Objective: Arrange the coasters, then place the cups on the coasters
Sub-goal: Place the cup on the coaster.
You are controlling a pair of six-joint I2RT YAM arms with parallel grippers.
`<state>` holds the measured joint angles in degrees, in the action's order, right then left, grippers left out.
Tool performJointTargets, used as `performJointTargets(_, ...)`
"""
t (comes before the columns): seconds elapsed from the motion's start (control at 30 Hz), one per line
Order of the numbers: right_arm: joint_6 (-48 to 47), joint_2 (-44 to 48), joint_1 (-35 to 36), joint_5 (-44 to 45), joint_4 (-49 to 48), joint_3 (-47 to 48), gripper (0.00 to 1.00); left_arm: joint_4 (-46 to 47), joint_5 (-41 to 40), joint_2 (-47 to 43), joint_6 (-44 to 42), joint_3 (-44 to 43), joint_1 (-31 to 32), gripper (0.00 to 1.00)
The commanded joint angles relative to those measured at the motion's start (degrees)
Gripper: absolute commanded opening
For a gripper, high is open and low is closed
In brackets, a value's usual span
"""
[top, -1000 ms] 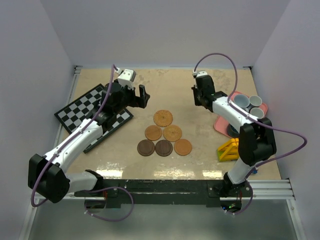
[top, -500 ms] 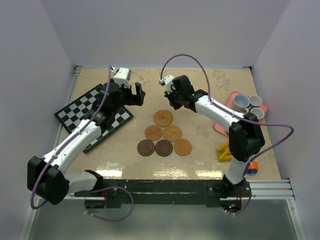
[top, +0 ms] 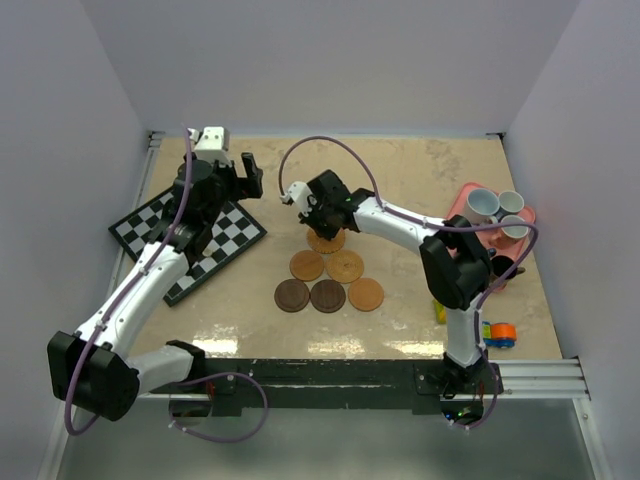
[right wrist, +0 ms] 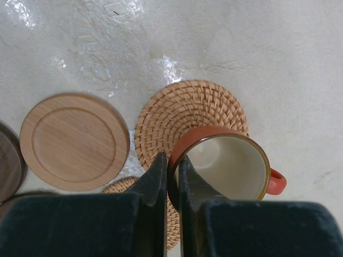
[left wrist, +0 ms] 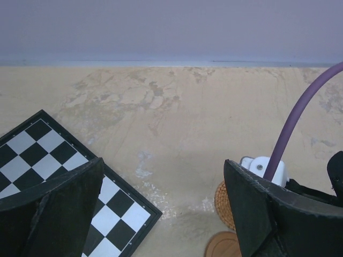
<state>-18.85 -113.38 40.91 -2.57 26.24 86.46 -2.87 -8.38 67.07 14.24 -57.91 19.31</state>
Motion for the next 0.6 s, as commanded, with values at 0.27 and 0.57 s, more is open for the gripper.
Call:
performJointTargets(0.27, -5.41, -2.37, 0.84, -1.56, 1.09, 5.22, 0.0, 1.12, -0.23, -2.29, 0.53, -0.19, -0.85, 0.98)
performJointTargets(0.57, -5.49, -2.02, 0.84, -1.21, 0.83, 3.63, 0.05, 1.03, -0.23, -2.38, 0.53, -0.27, -0.85, 0.98)
